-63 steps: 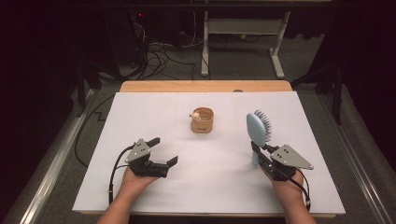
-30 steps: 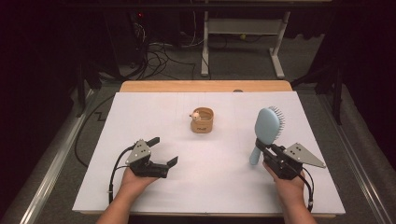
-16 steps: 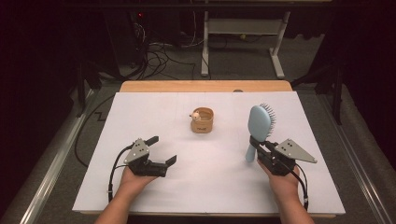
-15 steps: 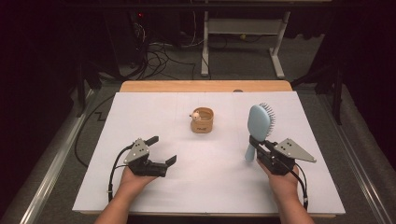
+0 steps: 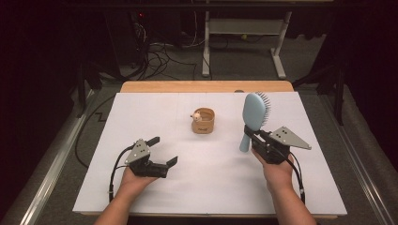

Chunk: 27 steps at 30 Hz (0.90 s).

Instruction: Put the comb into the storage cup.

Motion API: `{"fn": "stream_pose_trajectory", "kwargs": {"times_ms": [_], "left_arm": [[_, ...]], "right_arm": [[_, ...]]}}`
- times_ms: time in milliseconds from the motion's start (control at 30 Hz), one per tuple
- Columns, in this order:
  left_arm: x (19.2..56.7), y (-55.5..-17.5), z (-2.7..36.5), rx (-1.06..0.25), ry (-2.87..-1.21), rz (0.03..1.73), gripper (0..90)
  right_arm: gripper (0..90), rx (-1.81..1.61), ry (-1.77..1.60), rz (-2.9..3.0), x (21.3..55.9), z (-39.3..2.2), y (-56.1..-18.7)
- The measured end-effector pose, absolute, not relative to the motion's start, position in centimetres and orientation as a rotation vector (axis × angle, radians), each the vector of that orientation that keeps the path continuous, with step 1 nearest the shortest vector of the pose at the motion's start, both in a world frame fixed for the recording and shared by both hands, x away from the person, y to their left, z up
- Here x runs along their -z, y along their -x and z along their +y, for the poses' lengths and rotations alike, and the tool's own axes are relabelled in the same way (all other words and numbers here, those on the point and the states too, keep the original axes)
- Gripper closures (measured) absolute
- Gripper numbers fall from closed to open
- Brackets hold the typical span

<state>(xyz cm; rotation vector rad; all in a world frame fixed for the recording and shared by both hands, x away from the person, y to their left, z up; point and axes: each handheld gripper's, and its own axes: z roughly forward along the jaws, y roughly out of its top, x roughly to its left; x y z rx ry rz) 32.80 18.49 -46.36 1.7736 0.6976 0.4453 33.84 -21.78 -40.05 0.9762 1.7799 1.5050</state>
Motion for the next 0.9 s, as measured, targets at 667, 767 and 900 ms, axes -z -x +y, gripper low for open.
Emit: {"fn": "stream_pose_trajectory", "kwargs": {"times_ms": [667,767,900], "left_arm": [[46.3,-32.6,18.5,-0.441,-1.789,0.688,0.0],[46.4,-32.6,18.5,-0.444,-1.792,0.682,0.0],[46.4,-32.6,18.5,-0.442,-1.788,0.684,0.0]], "right_arm": [[78.5,-1.552,-0.969,1.772,38.5,-18.9,-37.0],[78.5,-1.554,-0.963,1.775,38.3,-18.5,-37.4],[78.4,-1.557,-0.954,1.776,38.0,-17.9,-38.0]]}}
